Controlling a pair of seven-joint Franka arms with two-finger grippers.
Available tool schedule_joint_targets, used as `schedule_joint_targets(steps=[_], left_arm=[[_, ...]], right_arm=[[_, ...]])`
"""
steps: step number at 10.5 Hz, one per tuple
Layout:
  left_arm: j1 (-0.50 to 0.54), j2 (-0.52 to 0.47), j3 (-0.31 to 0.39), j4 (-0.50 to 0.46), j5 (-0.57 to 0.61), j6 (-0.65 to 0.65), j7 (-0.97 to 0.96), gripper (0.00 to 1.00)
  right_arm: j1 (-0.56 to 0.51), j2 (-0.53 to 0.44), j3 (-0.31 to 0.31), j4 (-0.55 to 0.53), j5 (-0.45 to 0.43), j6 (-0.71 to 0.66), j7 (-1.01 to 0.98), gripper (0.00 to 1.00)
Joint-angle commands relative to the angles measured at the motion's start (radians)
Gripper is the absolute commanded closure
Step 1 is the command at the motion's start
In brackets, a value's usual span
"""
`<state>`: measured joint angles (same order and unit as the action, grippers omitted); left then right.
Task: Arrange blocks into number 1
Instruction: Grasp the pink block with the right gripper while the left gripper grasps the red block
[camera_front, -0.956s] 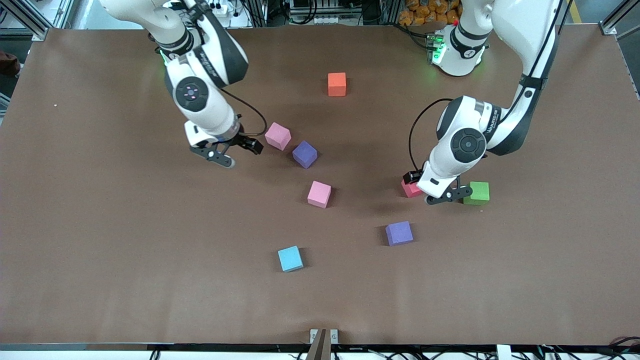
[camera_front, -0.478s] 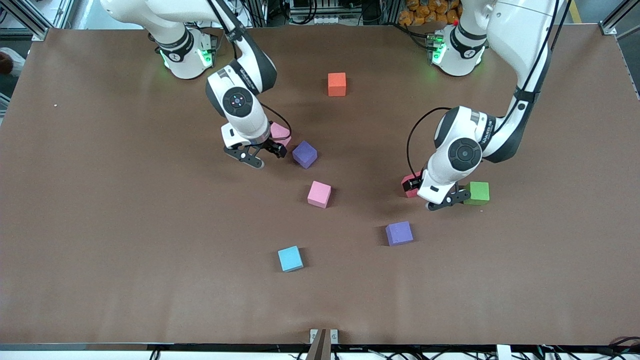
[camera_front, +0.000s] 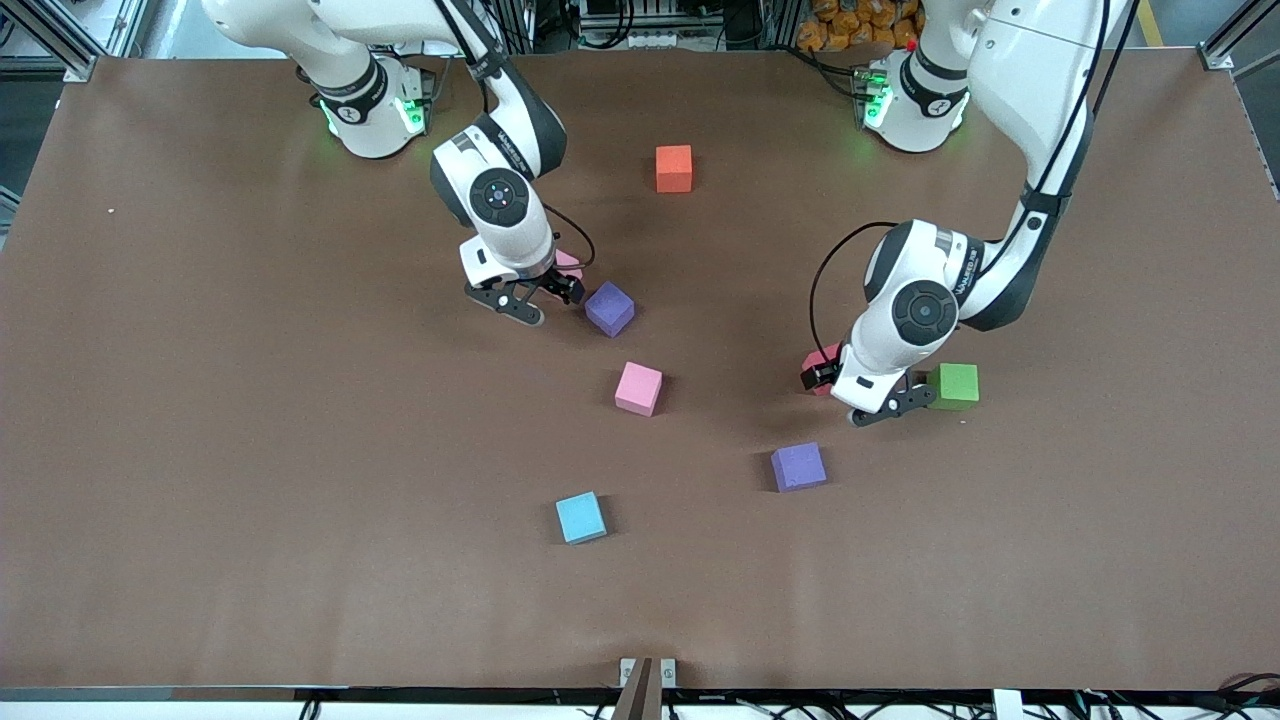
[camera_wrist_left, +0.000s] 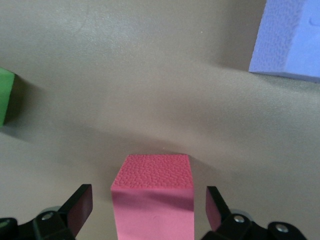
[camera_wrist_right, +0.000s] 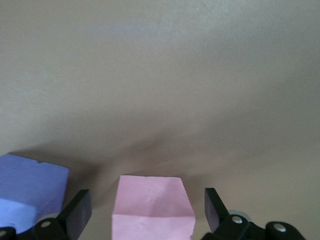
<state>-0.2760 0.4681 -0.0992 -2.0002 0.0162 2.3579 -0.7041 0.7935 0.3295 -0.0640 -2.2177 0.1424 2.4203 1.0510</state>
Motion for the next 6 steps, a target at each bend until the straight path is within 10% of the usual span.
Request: schedule_joint_targets(steps=[1,4,6], left_arm=[[-0.011,0.021,-0.002,0.009,-0.004,0.02,-0.018,0.29],[-0.017,0.018,-0.007,0.001,-0.002,0.021,-0.032,1.0],[-0.04,0.007,-0.034,0.003,-0.002,0.018,-0.064,1.0]], right_arm=[[0.019,-0.047,-0.008,-0.066,0.016,0.029,0.014,0.0],[0.035,-0.035,-0.008,-0.065,0.016,0.062,0.043,0.11],[0.038,-0.033,-0.007,-0.065,0.016,0.072,0.043,0.2]])
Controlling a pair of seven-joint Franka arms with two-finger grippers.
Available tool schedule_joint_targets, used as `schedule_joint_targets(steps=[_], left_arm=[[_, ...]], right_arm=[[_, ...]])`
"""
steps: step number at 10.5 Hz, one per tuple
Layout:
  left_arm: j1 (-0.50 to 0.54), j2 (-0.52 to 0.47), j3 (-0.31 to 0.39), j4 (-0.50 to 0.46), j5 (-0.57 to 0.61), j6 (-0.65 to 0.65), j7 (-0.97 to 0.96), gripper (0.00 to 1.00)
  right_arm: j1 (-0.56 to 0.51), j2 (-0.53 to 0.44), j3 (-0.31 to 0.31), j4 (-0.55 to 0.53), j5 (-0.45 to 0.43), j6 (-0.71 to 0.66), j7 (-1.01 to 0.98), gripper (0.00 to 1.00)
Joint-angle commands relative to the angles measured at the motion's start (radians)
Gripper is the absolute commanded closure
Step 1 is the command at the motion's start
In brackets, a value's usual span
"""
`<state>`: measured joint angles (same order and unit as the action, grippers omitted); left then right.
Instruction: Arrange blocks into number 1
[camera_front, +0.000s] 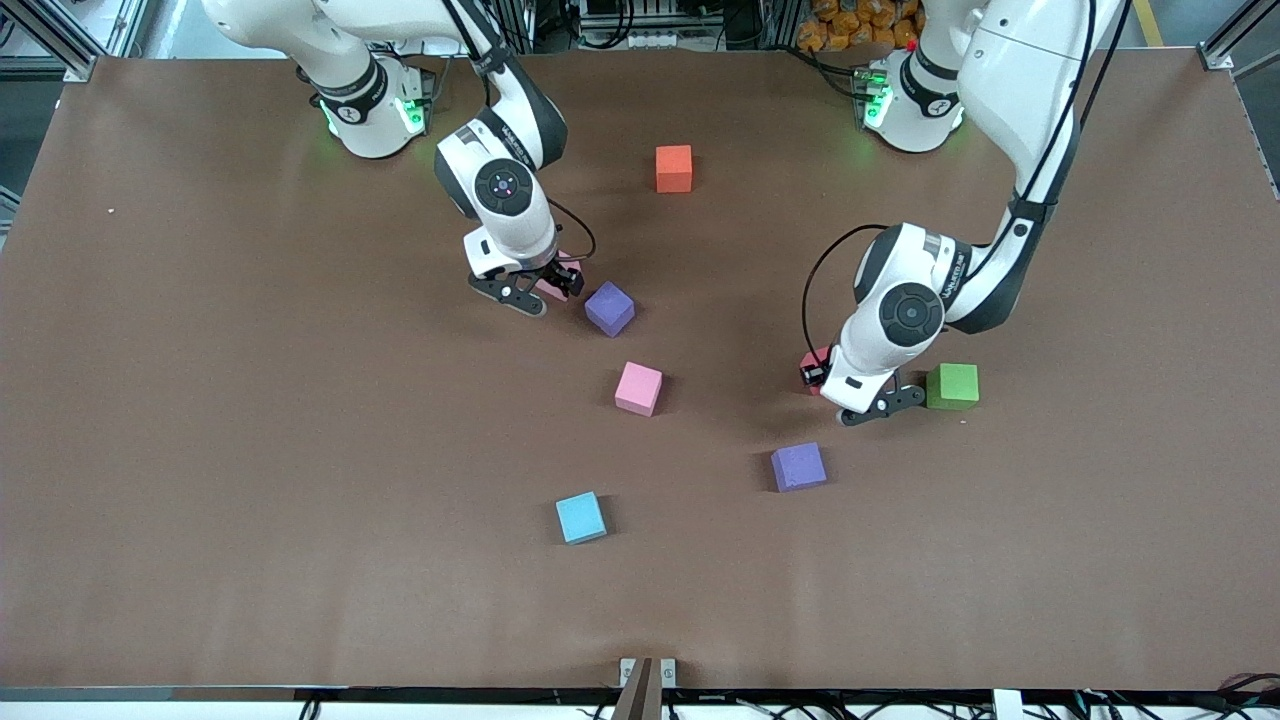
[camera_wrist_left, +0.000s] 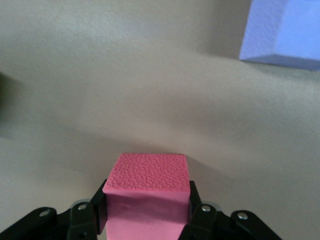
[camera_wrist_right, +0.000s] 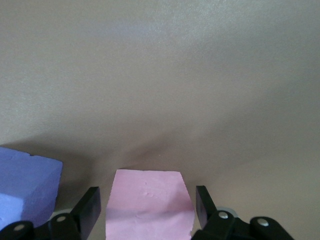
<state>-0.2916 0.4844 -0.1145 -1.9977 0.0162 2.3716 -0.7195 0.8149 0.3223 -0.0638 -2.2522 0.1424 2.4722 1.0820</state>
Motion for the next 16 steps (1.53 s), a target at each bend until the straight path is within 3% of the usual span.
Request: schedule_joint_targets(steps=[1,4,7,9,10,11,16], left_arm=[[-0.029,-0.019,-0.054,-0.001,-0.001,0.0,-0.076,1.0],[-0.052,-0.032,-0.172,-0.006,0.001,-0.003,-0.199,1.0],[-0.052,-0.032,-0.333,-0.03,0.037,-0.003,-0.337,1.0],[-0.063,-0.032,-0.411,-0.058,0.105,-0.003,-0.392,1.0],[-0.066,-0.03,-0.437,-0.073,0.128,-0.003,-0.406,1.0],[-0.067,-0.03,-0.459,-0.087,0.134,-0.002,-0.411,1.0],[-0.124,-0.021,-0.496,-0.104,0.142,0.021,-0.475,1.0]], right_arm=[[0.027,-0.023,-0.008,-0.03,0.016,0.025,0.012,0.2],[0.049,-0.023,-0.007,-0.04,0.016,0.04,0.012,0.19],[0.058,-0.023,0.005,-0.096,0.014,0.134,0.009,0.19],[0.064,-0.026,0.007,-0.101,0.012,0.14,0.009,0.33],[0.064,-0.029,0.007,-0.101,0.012,0.14,0.007,0.42],[0.058,-0.038,0.007,-0.107,0.012,0.139,0.003,0.44],[-0.008,-0.166,0.005,-0.179,0.012,0.119,-0.054,0.43]])
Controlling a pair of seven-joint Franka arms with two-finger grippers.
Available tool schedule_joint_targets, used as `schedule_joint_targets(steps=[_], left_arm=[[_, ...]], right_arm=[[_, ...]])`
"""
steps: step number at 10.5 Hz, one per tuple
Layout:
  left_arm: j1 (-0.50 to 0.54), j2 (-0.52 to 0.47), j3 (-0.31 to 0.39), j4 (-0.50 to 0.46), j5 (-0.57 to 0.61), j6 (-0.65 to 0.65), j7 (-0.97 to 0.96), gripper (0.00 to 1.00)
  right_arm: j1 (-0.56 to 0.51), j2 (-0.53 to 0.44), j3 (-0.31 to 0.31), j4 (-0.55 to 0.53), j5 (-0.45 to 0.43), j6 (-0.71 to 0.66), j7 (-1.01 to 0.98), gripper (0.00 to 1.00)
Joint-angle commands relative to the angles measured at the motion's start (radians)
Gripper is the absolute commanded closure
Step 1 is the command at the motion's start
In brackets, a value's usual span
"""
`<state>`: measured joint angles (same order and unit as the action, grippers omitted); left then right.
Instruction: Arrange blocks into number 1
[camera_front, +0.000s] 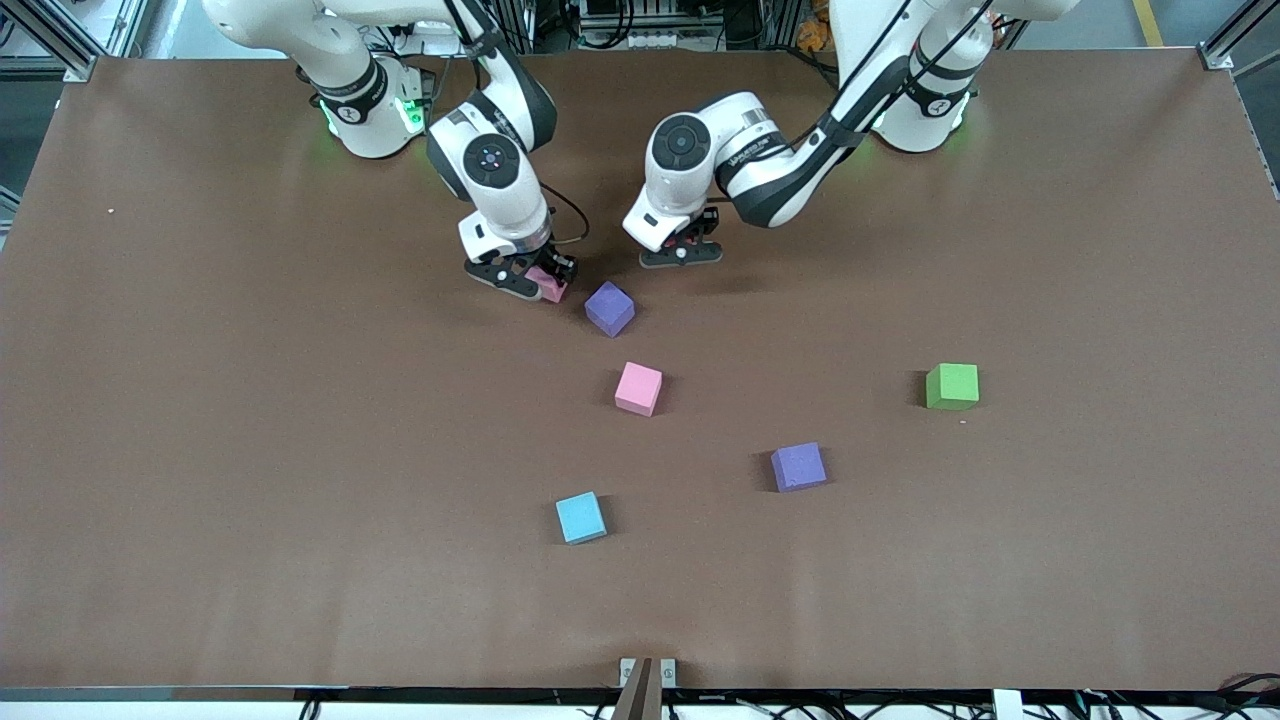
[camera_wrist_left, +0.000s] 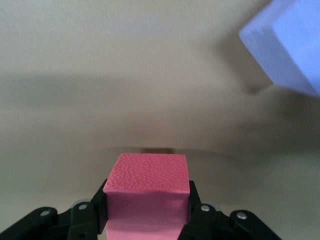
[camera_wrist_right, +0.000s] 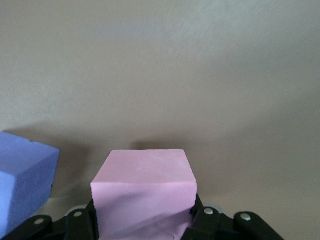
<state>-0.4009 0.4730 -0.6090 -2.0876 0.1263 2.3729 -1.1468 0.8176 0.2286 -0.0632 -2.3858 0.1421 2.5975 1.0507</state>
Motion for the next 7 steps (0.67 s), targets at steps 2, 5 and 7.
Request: schedule_joint_targets(steps=[2,5,7], left_arm=[[-0.033,-0.008,-0.002,-0.025,0.032,0.022,-0.05,1.0],[-0.044,0.002,-0.002,-0.051,0.07,0.037,-0.053,1.0],[-0.046,0.001,-0.003,-0.083,0.088,0.058,-0.074,1.0]], right_arm=[[-0.011,-0.098,0.005,-0.046,0.001,-0.007,-0.037,0.43],[0.0,-0.124,0.006,-0.046,-0.016,-0.005,-0.049,0.43],[0.0,-0.134,0.006,-0.046,-0.024,-0.005,-0.049,0.43]])
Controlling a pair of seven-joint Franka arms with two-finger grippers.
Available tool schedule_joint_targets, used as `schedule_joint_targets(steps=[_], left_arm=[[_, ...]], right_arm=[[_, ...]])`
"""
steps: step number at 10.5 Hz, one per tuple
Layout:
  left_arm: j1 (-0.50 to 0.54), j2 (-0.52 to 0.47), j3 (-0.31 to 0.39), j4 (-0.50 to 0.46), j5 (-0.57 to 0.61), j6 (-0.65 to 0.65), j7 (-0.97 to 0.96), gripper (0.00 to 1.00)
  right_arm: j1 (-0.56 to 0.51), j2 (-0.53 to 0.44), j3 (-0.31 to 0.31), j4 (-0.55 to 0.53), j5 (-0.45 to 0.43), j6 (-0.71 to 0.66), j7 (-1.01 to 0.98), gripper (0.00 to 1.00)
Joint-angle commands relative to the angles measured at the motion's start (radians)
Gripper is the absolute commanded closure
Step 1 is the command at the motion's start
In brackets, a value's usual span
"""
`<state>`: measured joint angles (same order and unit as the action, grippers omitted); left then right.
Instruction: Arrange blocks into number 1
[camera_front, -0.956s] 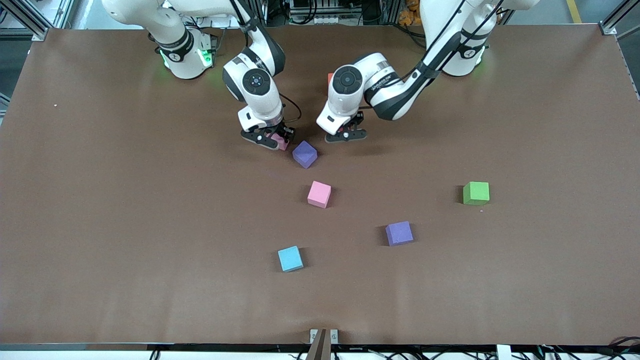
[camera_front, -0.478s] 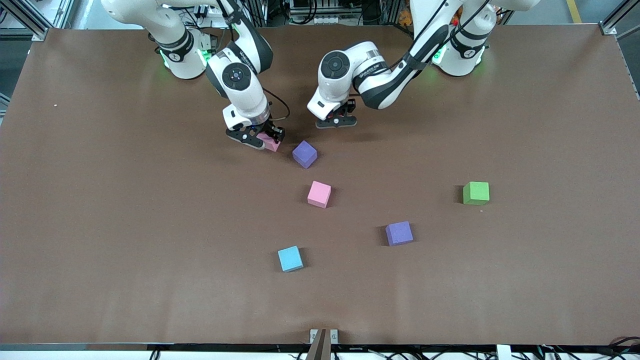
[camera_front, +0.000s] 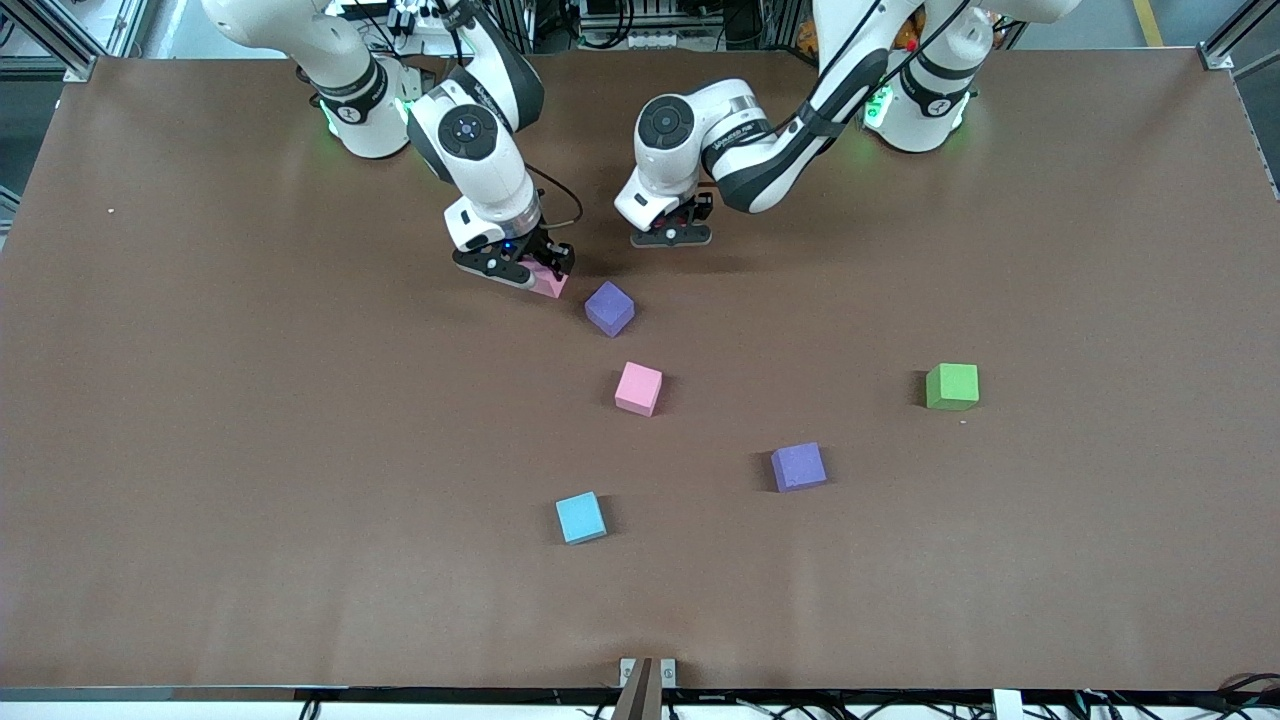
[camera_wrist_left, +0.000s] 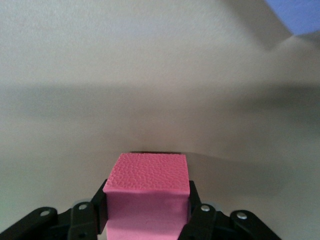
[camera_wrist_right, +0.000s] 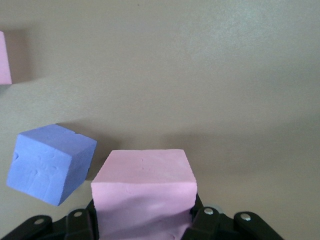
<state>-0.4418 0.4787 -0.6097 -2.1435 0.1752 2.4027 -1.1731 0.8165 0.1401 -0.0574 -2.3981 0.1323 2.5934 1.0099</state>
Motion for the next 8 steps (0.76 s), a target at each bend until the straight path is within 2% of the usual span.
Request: schedule_joint_targets(steps=[1,8], left_arm=[[-0.005,-0.005,-0.004,-0.029,0.04,0.029,-0.052,1.0],[-0.015,-0.005,-0.031,-0.041,0.041,0.036,-0.074,1.0]], right_arm=[[0.001,-0.047,0.001,-0.033,-0.014,-0.001,-0.008,0.43],[0.003,-0.047,0.016,-0.033,-0.014,-0.001,-0.008,0.43]])
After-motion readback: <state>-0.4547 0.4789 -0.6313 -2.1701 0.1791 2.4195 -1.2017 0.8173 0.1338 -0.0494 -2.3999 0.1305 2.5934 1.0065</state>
